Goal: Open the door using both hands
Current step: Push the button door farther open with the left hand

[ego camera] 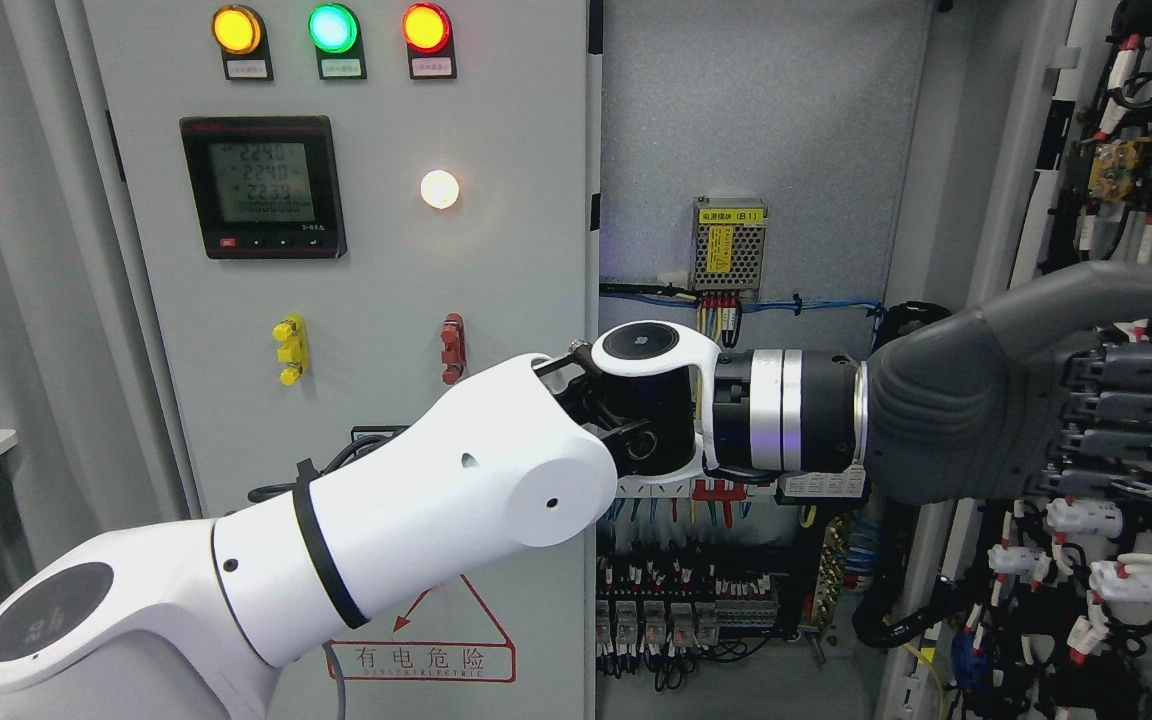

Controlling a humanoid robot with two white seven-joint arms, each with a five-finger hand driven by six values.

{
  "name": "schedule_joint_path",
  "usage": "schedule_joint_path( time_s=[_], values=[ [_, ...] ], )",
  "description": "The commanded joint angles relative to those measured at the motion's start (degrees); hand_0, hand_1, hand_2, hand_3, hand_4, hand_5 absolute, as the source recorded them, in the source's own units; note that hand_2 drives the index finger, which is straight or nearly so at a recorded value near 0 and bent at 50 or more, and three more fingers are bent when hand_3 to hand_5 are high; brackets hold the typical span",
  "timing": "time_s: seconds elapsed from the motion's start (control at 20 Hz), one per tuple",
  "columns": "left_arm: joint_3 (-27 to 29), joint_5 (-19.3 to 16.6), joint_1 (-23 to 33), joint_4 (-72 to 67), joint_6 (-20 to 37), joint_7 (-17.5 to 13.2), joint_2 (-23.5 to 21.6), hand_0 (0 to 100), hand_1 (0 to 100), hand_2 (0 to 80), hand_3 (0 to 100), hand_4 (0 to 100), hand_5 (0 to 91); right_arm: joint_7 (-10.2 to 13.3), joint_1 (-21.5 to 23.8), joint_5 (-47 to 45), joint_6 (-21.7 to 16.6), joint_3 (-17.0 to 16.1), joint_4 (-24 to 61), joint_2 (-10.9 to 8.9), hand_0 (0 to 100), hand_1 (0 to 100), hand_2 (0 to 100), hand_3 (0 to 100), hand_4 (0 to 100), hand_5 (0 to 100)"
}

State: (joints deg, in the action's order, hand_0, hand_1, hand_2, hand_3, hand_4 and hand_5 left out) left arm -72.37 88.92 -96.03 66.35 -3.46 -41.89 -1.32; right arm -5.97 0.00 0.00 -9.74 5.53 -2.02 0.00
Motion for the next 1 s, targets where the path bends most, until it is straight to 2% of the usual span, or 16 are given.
schedule_joint_path(
  time_s=[0.0, 0.7, 0.85, 0.95],
  values=[
    [-1.63, 0.99, -0.30, -0.52, 0.47, 0.06, 1.32, 29, 0, 2.8, 3, 3, 0.0, -0.01, 0.53, -1.23, -0.10, 0.01, 0.00, -0.09, 22, 0, 0, 0, 0, 0],
    [-1.72, 1.96, -0.74, 0.01, 0.91, 0.23, 1.32, 29, 0, 2.8, 3, 3, 0.0, -0.01, 0.53, -1.23, -0.01, 0.01, 0.00, -0.09, 22, 0, 0, 0, 0, 0],
    [-1.72, 2.05, -0.83, 0.18, 0.91, 2.51, 1.32, 29, 0, 2.8, 3, 3, 0.0, -0.01, 0.53, -1.23, -0.01, 0.01, 0.00, -0.09, 22, 0, 0, 0, 0, 0],
    [-1.63, 1.96, -0.83, 0.36, 0.91, 2.78, 1.32, 29, 0, 2.8, 3, 3, 0.0, -0.01, 0.53, -1.23, -0.01, 0.01, 0.00, -0.09, 22, 0, 0, 0, 0, 0]
  ],
)
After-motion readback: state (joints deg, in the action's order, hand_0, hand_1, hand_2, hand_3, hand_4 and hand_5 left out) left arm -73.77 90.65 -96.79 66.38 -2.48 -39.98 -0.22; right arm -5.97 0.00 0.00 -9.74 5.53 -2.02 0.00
